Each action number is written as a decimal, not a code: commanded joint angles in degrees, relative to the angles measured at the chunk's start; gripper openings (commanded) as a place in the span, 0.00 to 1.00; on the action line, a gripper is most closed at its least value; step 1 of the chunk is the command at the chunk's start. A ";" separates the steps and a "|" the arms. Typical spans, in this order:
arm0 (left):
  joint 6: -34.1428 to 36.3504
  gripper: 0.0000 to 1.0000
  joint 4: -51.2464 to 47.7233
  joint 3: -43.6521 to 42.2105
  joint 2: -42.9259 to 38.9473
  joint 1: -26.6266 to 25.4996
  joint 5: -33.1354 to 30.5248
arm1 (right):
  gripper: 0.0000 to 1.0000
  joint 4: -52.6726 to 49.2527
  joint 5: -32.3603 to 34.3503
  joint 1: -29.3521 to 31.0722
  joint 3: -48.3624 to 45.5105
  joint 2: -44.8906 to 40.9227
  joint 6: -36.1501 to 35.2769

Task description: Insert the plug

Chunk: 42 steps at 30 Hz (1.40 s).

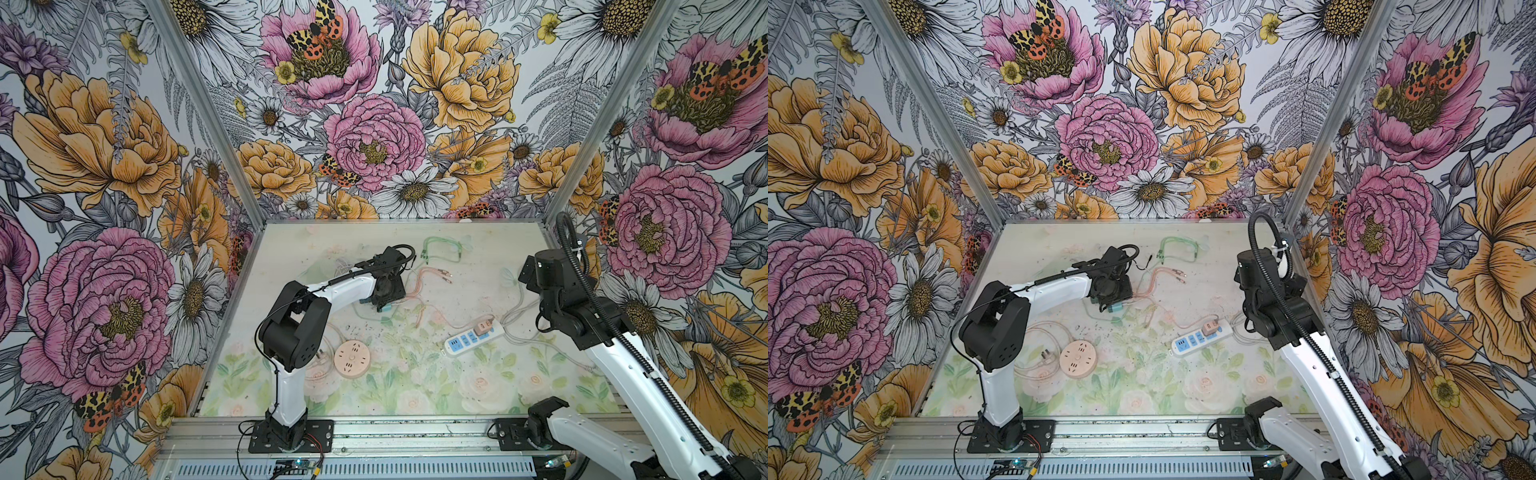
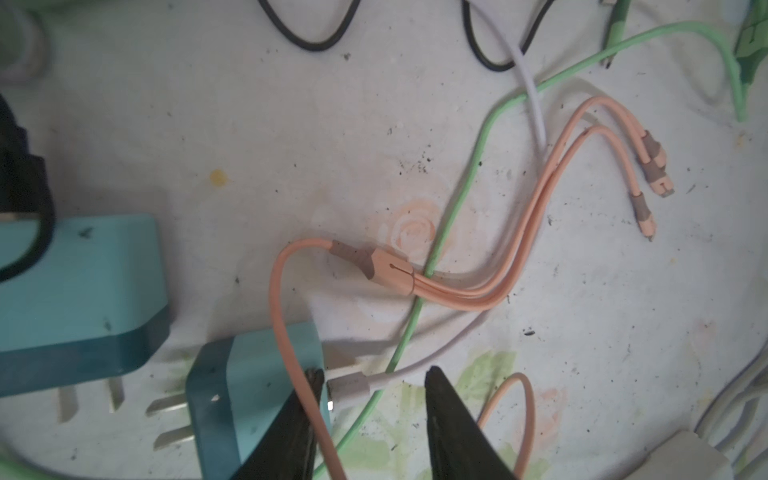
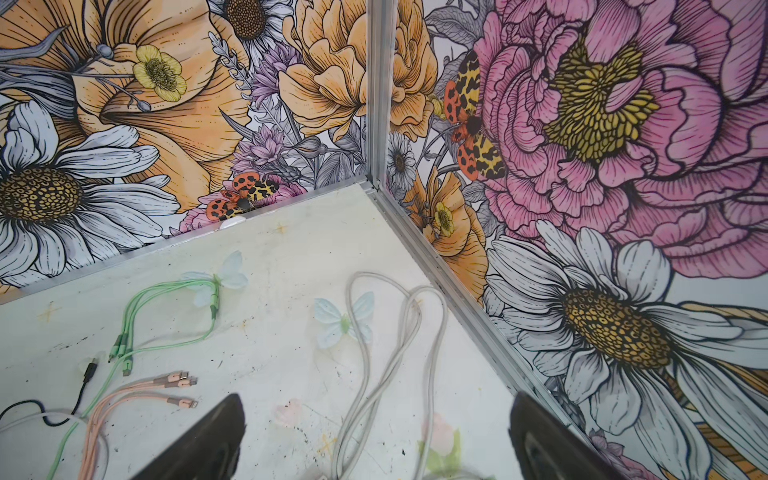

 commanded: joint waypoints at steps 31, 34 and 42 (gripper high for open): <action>16.00 0.05 -3.37 57.41 23.96 -8.26 15.40 | 0.99 1.30 -1.77 -7.07 -3.81 -3.31 1.10; 17.25 0.05 -3.11 63.30 29.08 -9.98 17.71 | 0.98 1.23 -3.34 -7.78 -3.95 -3.13 1.45; 14.86 0.07 0.65 72.86 39.43 -12.40 24.24 | 0.97 1.21 -5.03 -8.92 -4.12 -2.66 2.17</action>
